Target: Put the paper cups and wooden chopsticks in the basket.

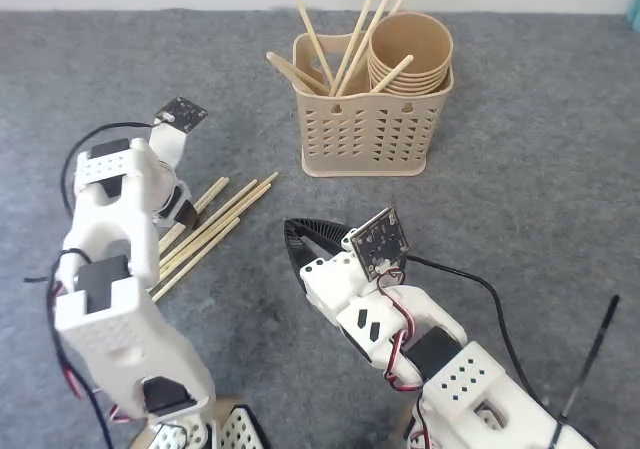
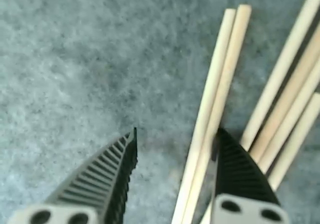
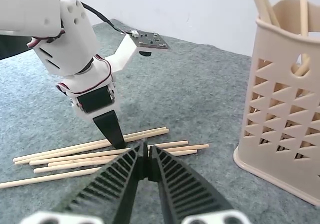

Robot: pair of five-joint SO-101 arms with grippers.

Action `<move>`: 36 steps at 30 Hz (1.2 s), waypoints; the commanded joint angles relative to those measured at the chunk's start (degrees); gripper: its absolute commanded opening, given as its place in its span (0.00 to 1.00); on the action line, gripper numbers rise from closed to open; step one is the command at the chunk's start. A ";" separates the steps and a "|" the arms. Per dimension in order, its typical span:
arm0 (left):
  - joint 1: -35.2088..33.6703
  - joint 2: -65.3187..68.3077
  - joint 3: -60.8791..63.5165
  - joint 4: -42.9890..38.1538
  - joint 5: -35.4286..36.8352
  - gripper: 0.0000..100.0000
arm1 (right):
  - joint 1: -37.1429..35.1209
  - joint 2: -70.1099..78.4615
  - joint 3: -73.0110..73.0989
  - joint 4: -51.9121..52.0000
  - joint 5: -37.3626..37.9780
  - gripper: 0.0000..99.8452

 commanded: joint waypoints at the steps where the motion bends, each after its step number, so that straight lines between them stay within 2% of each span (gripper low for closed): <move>1: 0.53 -0.79 -1.36 -1.58 -0.09 0.23 | -0.40 0.75 -3.43 -0.92 1.05 0.01; 7: 0.70 -2.90 -1.71 -1.23 0.00 0.22 | -0.40 0.75 -3.43 -0.92 1.05 0.01; 14: 0.97 1.41 -3.38 -0.62 -0.09 0.01 | -0.40 0.75 -3.43 -1.01 1.05 0.01; 24: 0.97 0.53 -6.64 2.46 0.09 0.01 | -0.40 0.75 -3.43 -1.10 1.05 0.01; 28: 1.32 -5.36 -8.31 6.68 2.99 0.01 | -0.40 0.75 -3.43 -1.19 1.05 0.01; 36: 7.47 -19.87 -7.87 13.71 8.26 0.01 | -0.40 0.75 -3.43 -1.27 1.05 0.01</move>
